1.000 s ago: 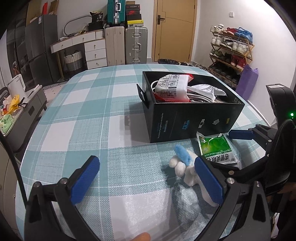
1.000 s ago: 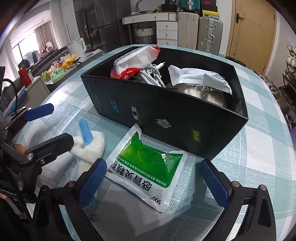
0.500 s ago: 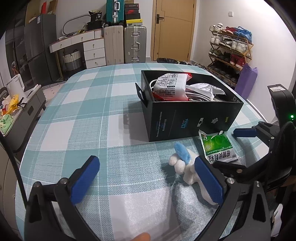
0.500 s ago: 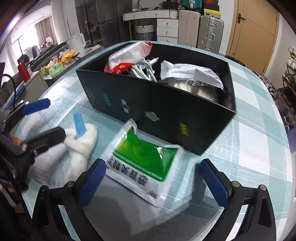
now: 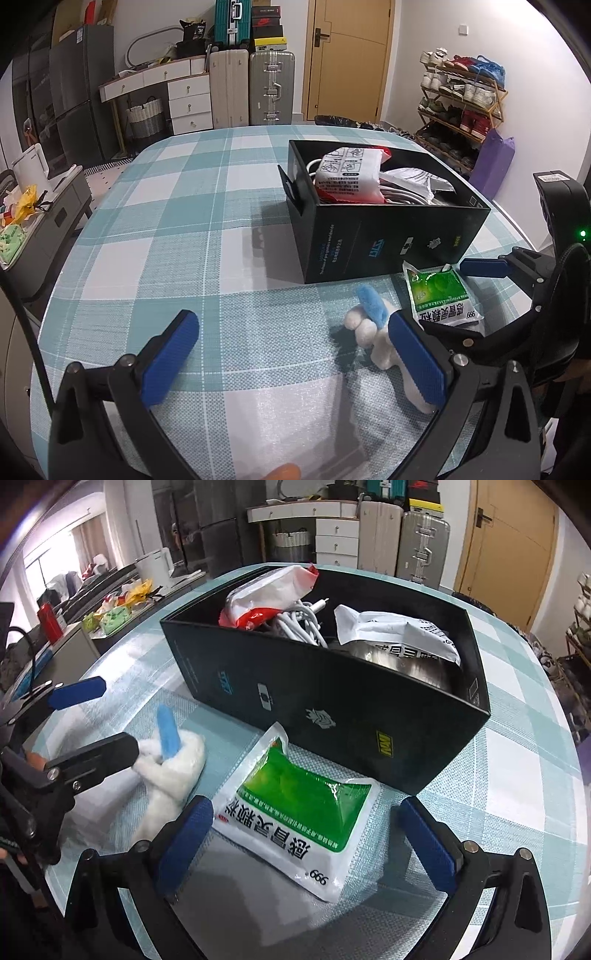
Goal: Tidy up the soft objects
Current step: 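Reach the right tool to the green medicine sachet and grasp it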
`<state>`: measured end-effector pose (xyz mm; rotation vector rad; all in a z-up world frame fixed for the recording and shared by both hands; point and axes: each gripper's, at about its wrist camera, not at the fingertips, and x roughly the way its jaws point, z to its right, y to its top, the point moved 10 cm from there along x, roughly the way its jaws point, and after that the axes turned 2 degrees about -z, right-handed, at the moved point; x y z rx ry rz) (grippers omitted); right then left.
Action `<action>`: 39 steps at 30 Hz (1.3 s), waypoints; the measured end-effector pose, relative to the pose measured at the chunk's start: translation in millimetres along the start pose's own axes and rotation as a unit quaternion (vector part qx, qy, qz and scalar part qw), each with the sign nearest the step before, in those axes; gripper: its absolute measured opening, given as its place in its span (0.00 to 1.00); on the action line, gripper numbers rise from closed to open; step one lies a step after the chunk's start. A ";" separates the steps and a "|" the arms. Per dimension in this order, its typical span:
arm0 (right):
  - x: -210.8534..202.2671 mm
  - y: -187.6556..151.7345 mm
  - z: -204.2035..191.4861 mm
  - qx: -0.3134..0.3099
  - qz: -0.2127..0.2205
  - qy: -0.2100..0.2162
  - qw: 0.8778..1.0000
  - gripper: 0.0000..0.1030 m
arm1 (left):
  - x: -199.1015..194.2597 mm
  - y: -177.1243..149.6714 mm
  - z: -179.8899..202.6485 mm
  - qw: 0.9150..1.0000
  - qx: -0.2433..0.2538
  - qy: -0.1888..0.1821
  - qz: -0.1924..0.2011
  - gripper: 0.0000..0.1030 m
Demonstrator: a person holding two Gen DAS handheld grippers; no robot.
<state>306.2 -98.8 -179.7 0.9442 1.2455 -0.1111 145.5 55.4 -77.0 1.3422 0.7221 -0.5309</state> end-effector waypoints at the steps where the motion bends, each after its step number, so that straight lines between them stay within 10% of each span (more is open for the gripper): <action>1: 0.3 1.0 -0.4 0.002 0.001 -0.002 1.000 0.99 | 0.5 0.1 -0.9 1.000 -0.001 0.000 0.000 1.00; 12: 3.4 6.4 2.1 0.011 0.005 -0.011 1.000 0.98 | 4.3 -1.9 -2.7 1.000 -0.002 0.002 -0.004 1.00; 28: -15.8 -8.6 20.2 0.007 0.020 0.015 1.000 0.59 | 2.7 -1.8 4.2 1.000 0.003 -0.003 -0.007 1.00; 39: -32.8 -35.7 17.4 -0.050 -0.017 0.057 0.997 0.55 | 0.4 0.1 14.8 1.000 0.013 -0.007 -0.008 1.00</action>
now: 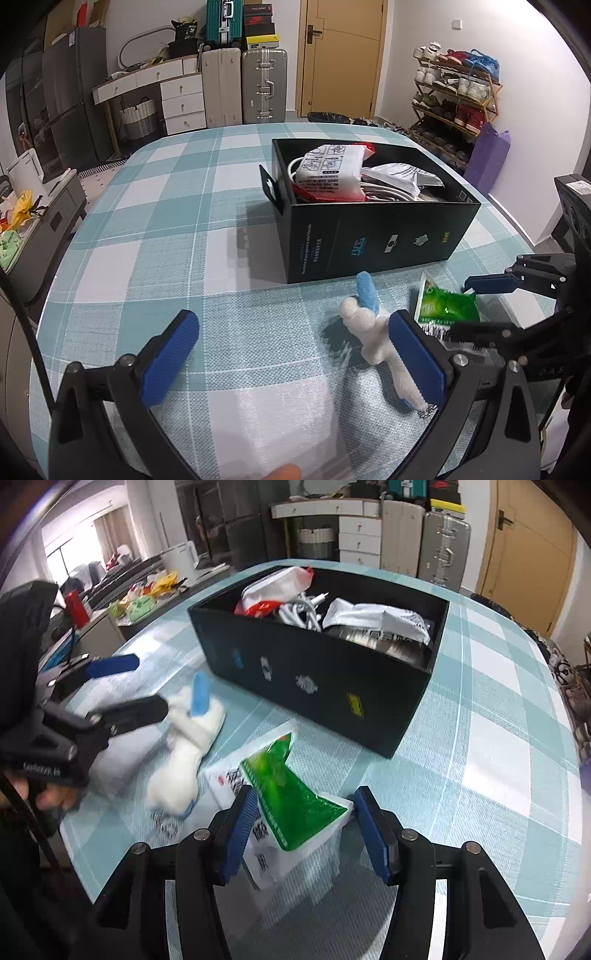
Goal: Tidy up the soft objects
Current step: 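Reach the right tool to the green medicine sachet and grasp it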
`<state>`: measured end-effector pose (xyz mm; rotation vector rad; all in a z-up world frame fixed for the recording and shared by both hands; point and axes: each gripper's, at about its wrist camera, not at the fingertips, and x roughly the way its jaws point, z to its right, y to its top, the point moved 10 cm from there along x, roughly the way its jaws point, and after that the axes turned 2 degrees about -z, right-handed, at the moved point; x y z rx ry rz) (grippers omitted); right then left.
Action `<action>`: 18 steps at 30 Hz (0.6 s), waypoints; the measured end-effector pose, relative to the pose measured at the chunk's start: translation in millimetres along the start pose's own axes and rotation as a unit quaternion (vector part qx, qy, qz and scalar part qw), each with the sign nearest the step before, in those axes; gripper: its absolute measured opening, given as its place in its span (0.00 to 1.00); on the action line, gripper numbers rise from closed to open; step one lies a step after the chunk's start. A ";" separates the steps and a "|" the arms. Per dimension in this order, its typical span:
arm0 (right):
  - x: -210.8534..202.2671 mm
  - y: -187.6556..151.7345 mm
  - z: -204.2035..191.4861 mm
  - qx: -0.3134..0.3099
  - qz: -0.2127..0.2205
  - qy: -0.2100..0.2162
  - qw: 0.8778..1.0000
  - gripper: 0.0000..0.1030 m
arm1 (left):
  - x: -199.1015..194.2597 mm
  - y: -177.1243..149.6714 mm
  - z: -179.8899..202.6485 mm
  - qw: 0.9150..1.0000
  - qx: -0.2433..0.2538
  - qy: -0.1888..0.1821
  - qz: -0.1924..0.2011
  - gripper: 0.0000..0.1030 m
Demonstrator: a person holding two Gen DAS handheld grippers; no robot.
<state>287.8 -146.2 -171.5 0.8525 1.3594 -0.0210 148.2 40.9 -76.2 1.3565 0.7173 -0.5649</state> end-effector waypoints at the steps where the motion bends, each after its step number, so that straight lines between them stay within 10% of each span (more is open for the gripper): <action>1: -1.1 -2.5 -1.1 -0.006 0.000 0.001 1.000 0.58 | -0.1 -0.3 1.2 1.000 0.001 -0.002 -0.001 1.00; 18: -1.5 -12.4 -25.0 -0.084 0.017 0.001 0.996 0.70 | 6.5 -6.9 17.9 0.999 -0.001 -0.027 -0.024 1.00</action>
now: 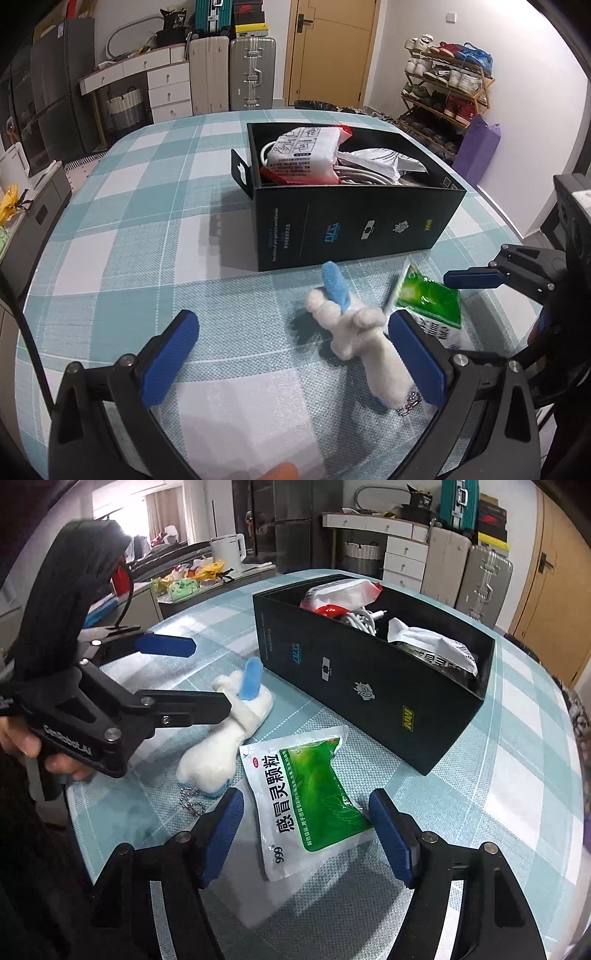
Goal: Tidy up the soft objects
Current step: 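Reach the right tool to the green medicine sachet and grasp it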
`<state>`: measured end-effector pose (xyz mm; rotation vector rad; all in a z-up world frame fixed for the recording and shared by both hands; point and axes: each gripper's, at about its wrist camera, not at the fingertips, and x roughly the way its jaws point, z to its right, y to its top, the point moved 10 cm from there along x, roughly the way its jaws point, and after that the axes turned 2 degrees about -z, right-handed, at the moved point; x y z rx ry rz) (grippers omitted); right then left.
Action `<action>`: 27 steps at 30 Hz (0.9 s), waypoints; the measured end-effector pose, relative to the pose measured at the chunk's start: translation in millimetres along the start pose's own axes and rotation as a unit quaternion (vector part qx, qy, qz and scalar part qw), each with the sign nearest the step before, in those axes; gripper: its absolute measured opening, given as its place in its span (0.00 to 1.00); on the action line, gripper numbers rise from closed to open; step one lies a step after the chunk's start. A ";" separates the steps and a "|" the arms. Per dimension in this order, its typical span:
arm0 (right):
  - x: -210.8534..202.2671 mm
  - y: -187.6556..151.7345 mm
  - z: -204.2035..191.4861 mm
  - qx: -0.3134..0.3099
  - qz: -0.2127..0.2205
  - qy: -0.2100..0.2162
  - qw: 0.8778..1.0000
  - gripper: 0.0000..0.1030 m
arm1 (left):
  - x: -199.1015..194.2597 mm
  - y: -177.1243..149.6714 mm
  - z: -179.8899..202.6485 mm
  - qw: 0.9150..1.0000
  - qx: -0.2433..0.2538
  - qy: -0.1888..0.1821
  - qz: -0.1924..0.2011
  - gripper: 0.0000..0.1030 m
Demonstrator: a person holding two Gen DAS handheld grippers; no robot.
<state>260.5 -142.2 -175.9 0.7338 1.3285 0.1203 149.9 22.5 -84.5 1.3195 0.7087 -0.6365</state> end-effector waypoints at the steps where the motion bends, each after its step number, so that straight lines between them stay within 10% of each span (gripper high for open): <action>1: -0.5 0.6 0.0 0.002 0.004 0.001 1.000 0.70 | 0.4 -0.2 1.0 1.000 -0.001 -0.002 -0.001 1.00; 21: -14.7 13.4 12.5 0.035 0.032 0.030 0.998 0.20 | 6.4 -3.6 18.7 1.000 0.000 -0.016 -0.011 1.00; 27: -11.8 13.5 11.4 0.036 0.024 0.026 0.999 0.23 | 8.0 -3.8 22.2 1.000 0.003 -0.017 -0.009 0.99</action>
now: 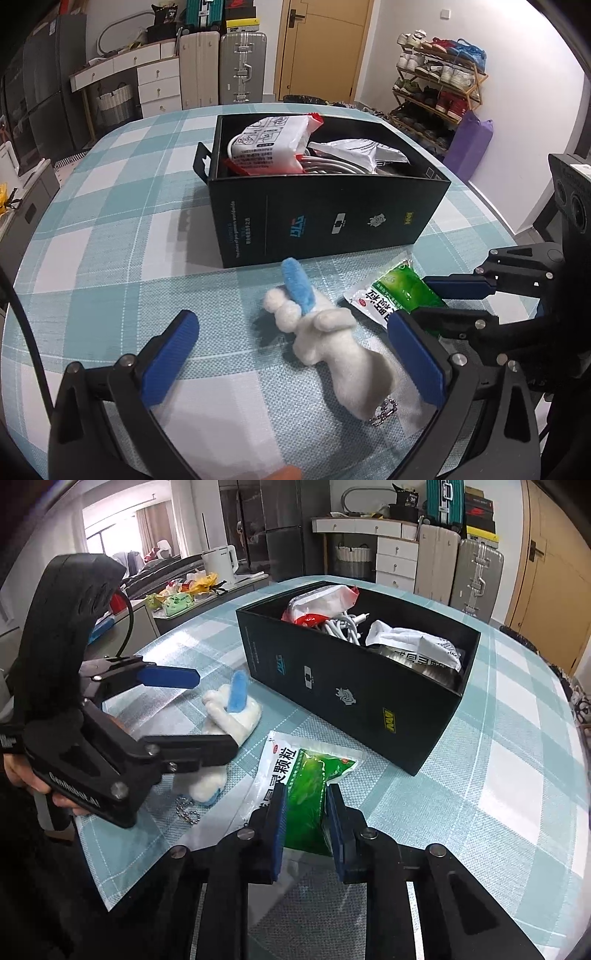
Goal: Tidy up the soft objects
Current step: 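Reach the right tool to the green medicine sachet and grasp it, then grasp the white plush toy with the left tool while the right tool holds the sachet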
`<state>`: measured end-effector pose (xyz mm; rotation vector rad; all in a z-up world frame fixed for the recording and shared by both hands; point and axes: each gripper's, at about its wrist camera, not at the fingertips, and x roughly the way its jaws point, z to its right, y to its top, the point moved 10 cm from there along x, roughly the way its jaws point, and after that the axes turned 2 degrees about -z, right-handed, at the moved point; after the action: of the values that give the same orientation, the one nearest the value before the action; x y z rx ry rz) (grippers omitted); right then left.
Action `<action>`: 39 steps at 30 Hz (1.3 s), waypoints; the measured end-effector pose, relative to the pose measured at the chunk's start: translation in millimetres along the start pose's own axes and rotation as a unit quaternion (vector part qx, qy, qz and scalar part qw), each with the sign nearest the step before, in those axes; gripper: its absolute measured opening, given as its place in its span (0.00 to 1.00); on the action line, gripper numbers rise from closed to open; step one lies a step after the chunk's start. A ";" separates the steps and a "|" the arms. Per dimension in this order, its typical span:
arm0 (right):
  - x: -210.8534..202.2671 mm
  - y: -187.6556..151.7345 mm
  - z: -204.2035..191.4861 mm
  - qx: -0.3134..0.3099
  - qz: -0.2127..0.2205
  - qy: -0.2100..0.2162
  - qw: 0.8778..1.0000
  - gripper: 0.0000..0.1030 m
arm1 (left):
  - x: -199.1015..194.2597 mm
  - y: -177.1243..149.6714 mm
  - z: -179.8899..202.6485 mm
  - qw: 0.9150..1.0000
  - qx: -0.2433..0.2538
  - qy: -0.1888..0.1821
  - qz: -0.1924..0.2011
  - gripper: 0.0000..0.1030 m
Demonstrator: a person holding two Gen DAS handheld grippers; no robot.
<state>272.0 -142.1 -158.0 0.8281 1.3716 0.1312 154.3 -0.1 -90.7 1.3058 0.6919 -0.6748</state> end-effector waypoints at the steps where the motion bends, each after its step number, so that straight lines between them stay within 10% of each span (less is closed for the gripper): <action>1: 0.7 0.5 -0.6 0.000 -0.001 0.001 1.000 0.27 | 1.2 0.0 -1.3 1.000 -0.001 0.002 -0.003 0.99; 4: 0.7 0.8 -1.3 -0.003 0.000 -0.003 1.000 0.43 | 6.3 -3.2 -3.5 1.000 -0.002 0.004 -0.019 0.82; 12: -0.8 -0.2 -1.3 -0.004 -0.001 -0.004 1.000 0.46 | 3.8 -6.5 4.4 0.999 0.008 -0.025 -0.023 0.31; 26: 20.0 5.6 -11.3 -0.001 -0.018 -0.041 0.999 0.61 | -23.4 8.6 -16.0 0.999 -0.018 -0.023 0.026 0.30; 39: 10.9 9.3 -15.1 -0.011 -0.001 -0.015 1.000 0.31 | -41.2 16.4 -22.4 0.998 -0.023 -0.020 0.053 0.30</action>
<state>264.5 -122.9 -160.9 0.8075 1.3415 0.1306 139.5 26.6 -51.4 1.2737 0.5974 -0.5938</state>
